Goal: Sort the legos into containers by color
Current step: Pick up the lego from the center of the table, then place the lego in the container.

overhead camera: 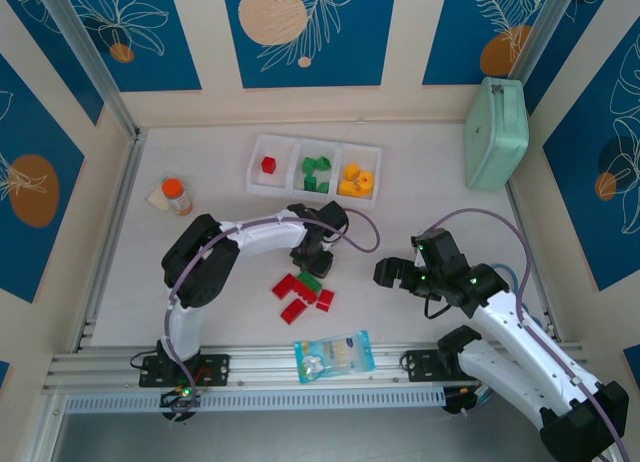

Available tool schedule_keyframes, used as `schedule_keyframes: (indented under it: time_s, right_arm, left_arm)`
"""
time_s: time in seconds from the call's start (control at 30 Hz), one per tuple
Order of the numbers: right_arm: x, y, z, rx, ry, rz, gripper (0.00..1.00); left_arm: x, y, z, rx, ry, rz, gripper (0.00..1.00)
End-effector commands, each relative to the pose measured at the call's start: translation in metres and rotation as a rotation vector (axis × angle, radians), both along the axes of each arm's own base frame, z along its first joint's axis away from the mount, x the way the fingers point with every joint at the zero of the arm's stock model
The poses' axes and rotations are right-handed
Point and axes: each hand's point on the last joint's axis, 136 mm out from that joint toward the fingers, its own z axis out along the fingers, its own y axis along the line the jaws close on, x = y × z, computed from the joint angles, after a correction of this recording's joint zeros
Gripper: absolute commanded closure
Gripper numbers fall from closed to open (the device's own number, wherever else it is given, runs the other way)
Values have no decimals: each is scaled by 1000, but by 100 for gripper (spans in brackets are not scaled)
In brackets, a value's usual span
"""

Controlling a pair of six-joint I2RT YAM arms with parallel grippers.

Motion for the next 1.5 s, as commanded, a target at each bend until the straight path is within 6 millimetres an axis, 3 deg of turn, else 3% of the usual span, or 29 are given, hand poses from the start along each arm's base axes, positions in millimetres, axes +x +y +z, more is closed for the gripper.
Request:
schedule_keyframes:
  time_s: [0.0,0.4,0.6,0.77,0.87,0.97,1.2,1.47]
  right_arm:
    - [2,-3,8,-2,-24,-5,0]
    - [2,-6,7,-7,-25,-18,0]
    - [1,-7,9,-5,-29,-24,0]
    - [2,-7,9,-4,-33,-30,0]
    - [2,-6,10,2,-31,-29,0]
    - [0,-6,10,6,-27,-27,0]
    - [0,-4,12,19,-39,-13,0]
    - [2,-2,11,17,-38,2,0]
  left_arm:
    - [16,-16,-15,-34,-51,6,71]
    - [50,13,35,-22,-285,136,71]
    - [70,30,88,-74,-427,210,72]
    - [103,40,134,-148,-505,255,68]
    - [130,47,146,-176,-484,298,66]
    - [159,48,155,-220,-479,342,68]
    - [217,25,158,-297,-491,375,69]
    - [264,-3,126,-357,-481,405,69]
